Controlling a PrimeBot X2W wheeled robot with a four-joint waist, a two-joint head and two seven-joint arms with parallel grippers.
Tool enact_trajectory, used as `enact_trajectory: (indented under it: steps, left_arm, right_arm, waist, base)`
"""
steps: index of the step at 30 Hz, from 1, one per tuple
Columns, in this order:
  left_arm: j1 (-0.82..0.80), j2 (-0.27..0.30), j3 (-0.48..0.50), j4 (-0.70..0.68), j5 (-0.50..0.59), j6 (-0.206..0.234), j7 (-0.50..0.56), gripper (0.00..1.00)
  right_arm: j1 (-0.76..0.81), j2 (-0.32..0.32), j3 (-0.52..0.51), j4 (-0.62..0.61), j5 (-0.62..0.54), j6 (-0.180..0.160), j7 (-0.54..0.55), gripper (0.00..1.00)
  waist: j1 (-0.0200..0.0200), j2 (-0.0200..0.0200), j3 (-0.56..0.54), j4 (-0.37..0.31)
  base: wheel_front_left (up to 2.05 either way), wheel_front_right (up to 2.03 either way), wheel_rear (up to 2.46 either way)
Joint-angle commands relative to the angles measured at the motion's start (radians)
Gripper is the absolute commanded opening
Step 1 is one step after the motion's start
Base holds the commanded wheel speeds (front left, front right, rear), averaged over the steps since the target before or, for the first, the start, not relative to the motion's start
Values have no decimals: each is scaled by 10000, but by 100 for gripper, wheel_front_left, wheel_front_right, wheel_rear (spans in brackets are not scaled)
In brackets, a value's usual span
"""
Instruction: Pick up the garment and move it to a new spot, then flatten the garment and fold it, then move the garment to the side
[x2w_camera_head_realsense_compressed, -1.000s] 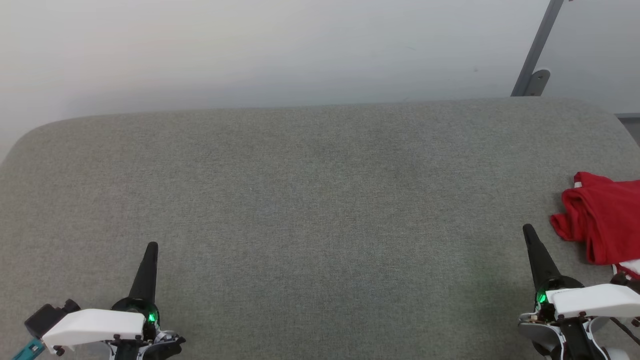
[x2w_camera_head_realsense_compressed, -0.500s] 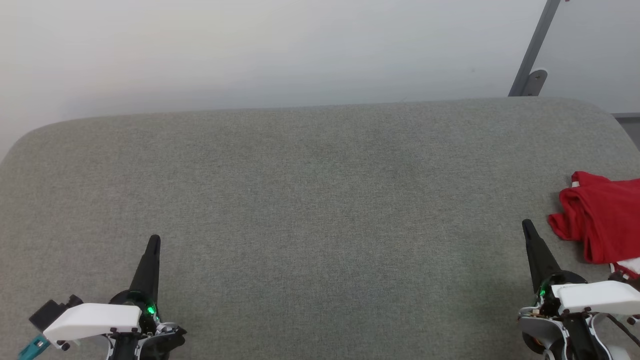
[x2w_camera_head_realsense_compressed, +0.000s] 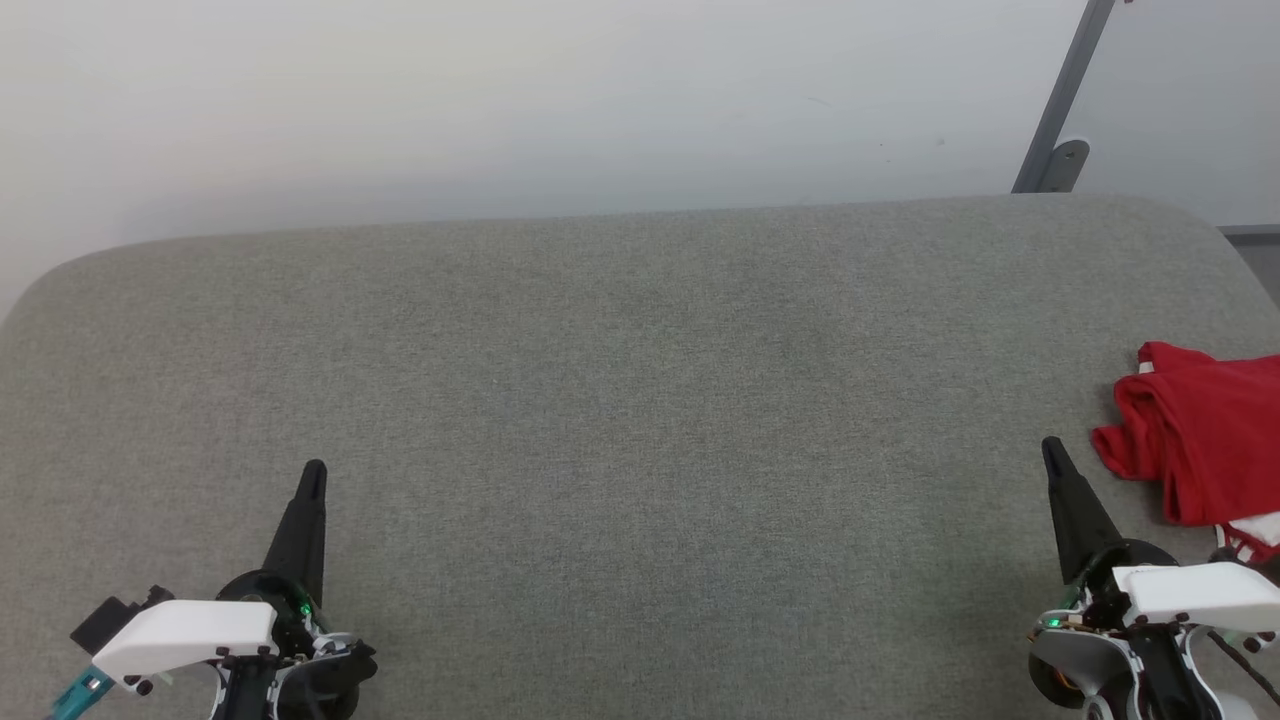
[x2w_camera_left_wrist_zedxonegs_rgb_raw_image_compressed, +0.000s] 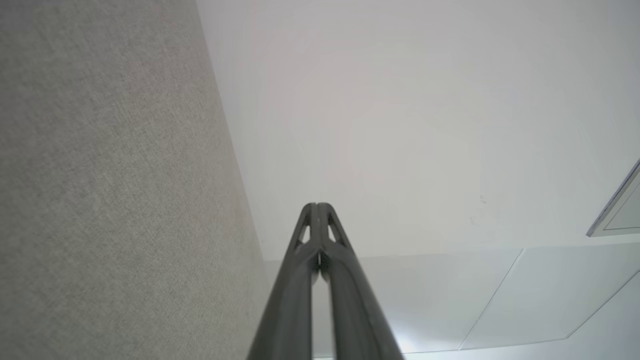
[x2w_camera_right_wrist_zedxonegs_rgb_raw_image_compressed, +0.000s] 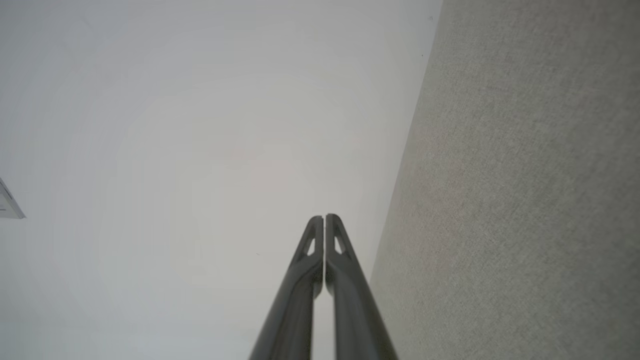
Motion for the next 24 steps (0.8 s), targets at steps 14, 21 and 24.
enact_trajectory:
  steps: [14, 21, 24]
  left_arm:
    - [-188, -88, 101, 52, -297, 22, 179, 0]
    - [-190, -96, 112, 53, -280, 22, 183, 0]
    - [-191, -100, 119, 53, -273, 22, 170, 0]
  right_arm:
    - [-133, 52, -22, 72, 392, -3, 94, 0]
    - [-132, 52, -24, 72, 393, -3, 94, 0]
    - [-132, 52, -23, 72, 393, -3, 94, 0]
  waist:
    - [0, -1, -8, -19]
    - [0, -1, -8, -19]
    - [0, -1, -8, -19]
  base:
    - [0, 0, 0]
    - [0, 0, 0]
    - [0, 0, 0]
